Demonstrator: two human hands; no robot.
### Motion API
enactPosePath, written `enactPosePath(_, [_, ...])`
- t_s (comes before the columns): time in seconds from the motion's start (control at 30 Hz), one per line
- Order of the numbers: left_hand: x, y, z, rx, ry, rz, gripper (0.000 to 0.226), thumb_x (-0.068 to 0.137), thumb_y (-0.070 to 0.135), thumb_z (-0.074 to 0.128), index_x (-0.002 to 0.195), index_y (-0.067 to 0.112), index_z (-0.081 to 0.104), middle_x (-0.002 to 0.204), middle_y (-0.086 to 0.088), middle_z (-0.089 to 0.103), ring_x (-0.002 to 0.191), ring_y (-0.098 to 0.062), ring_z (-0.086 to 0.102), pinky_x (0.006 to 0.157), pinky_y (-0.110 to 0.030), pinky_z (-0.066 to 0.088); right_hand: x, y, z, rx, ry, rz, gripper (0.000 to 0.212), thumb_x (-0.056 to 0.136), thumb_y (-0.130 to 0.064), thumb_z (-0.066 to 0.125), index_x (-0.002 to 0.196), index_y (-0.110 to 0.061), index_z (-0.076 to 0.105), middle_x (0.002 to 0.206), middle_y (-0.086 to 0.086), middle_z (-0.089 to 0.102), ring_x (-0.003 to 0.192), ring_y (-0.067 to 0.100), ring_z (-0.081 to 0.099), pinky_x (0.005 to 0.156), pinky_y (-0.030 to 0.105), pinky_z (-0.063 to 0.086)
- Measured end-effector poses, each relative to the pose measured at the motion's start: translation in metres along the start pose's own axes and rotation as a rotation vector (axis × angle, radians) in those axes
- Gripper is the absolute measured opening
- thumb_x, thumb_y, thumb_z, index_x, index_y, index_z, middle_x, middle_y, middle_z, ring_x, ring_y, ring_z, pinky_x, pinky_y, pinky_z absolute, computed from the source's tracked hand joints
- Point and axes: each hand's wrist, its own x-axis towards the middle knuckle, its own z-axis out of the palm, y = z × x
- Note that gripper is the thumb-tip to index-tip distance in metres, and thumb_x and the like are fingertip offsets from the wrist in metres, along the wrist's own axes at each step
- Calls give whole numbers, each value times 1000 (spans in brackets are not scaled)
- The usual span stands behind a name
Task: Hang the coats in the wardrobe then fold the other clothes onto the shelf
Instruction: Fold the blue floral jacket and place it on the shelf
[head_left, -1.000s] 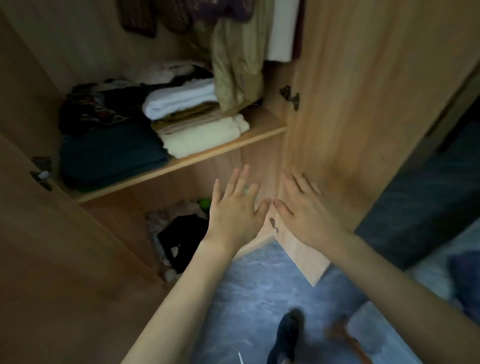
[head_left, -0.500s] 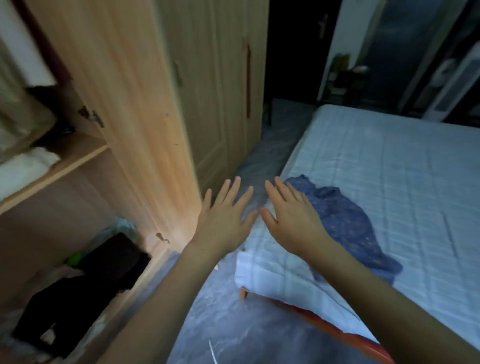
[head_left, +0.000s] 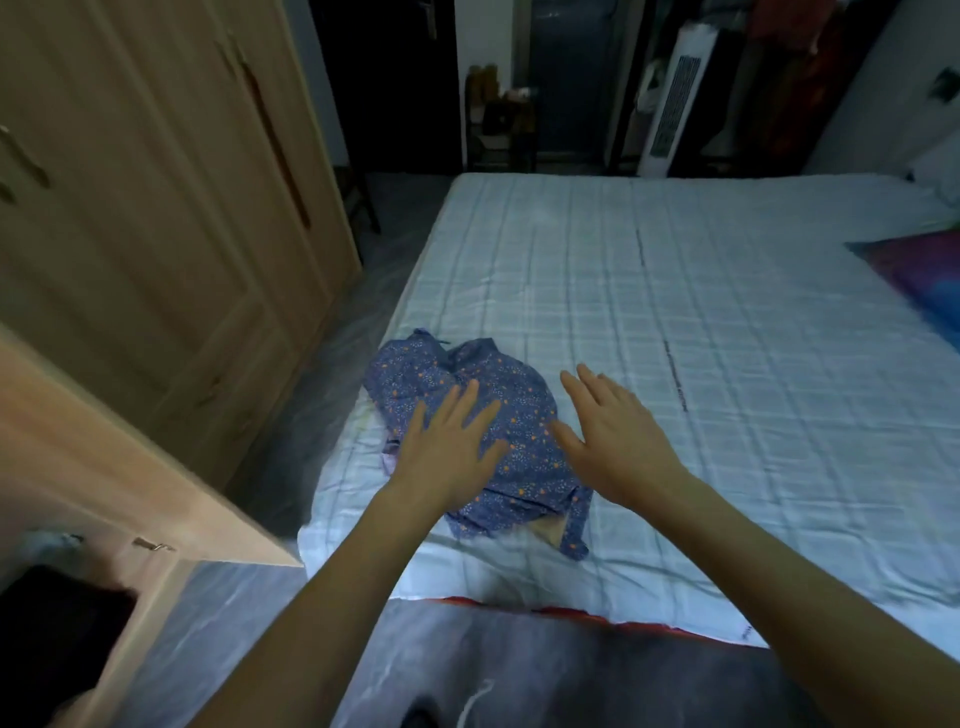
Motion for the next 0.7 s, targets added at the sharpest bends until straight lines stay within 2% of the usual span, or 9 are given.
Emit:
enactPosePath(0.1, [20, 4, 9, 24, -69, -3, 61, 101, 55, 22, 155, 33, 6, 162, 3, -14, 149, -16, -12, 119, -51, -4, 13, 21, 6, 5, -7, 2, 66, 98, -45, 41, 153, -19, 16, 161, 6, 15, 147, 27, 18, 117, 47, 20])
enactPosePath(0.3, [70, -9, 20, 25, -163, -18, 58, 102, 53, 24, 155, 33, 12, 163, 3, -12, 149, -15, -11, 119, -49, -4, 59, 38, 33, 32, -69, 27, 65, 97, -40, 43, 153, -17, 20, 161, 6, 17, 146, 27, 21, 116, 45, 22])
enactPosePath(0.57, [183, -80, 25, 32, -201, -49, 58, 101, 54, 24, 154, 31, 15, 163, 2, -10, 150, -18, -7, 120, -50, -2, 175, 26, 66, 31, -161, -14, 67, 97, -40, 43, 154, -18, 15, 162, 4, 12, 147, 23, 17, 118, 43, 20])
enactPosePath(0.7, [247, -118, 51, 27, -294, -48, 60, 101, 54, 21, 155, 30, 11, 163, 0, -11, 150, -21, -7, 119, -53, 1, 232, 31, 94, 5, -233, 0, 67, 97, -40, 44, 154, -19, 16, 162, 3, 13, 147, 22, 17, 118, 42, 20])
